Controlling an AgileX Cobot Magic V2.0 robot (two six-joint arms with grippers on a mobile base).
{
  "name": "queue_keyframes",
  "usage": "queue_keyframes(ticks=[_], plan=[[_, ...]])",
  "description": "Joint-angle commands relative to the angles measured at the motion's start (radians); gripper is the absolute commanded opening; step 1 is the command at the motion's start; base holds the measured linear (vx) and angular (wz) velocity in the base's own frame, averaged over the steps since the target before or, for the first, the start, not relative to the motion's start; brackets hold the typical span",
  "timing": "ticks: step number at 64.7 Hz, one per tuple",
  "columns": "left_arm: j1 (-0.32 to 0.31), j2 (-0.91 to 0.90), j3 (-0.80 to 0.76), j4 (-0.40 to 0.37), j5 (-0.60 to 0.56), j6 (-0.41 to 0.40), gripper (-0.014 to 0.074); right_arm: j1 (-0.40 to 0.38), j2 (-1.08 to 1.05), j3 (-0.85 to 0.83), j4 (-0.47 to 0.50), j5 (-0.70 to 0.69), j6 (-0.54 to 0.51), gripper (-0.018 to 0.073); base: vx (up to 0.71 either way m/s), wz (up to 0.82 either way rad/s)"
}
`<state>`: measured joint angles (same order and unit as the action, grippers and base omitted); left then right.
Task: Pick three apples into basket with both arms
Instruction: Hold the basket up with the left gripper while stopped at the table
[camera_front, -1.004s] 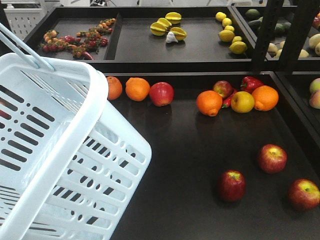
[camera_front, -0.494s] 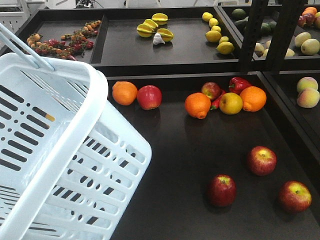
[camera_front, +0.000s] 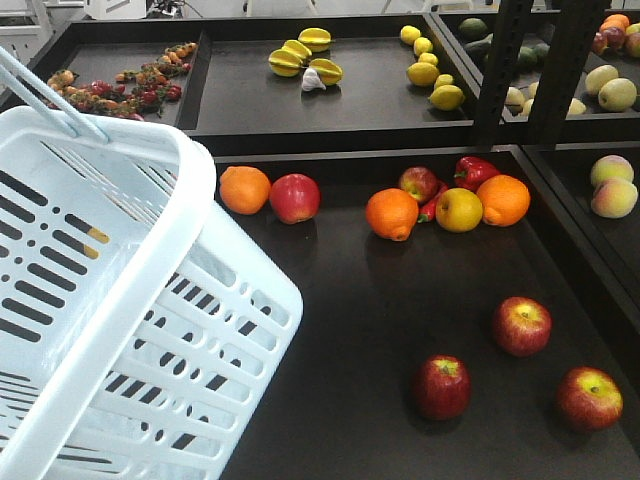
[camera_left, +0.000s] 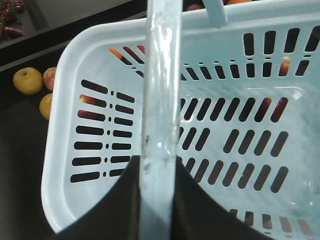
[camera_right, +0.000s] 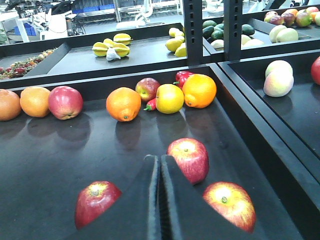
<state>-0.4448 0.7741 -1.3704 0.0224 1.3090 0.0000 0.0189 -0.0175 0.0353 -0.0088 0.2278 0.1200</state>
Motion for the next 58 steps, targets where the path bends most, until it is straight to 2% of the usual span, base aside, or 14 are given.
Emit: queue_keyframes(ticks=[1,58], plan=[[-0.006,-0.003,-0.023,-0.007,-0.058,-0.013,-0.0006,-0.008,-0.004,0.006,-0.002,-0.073,0.000,-0.0009,0.01,0.03],[-0.006,-0.003,-0.023,-0.007,-0.058,-0.013,-0.0006,-0.008,-0.004,0.006,-0.002,-0.073,0.000,-0.0009,0.00,0.01]])
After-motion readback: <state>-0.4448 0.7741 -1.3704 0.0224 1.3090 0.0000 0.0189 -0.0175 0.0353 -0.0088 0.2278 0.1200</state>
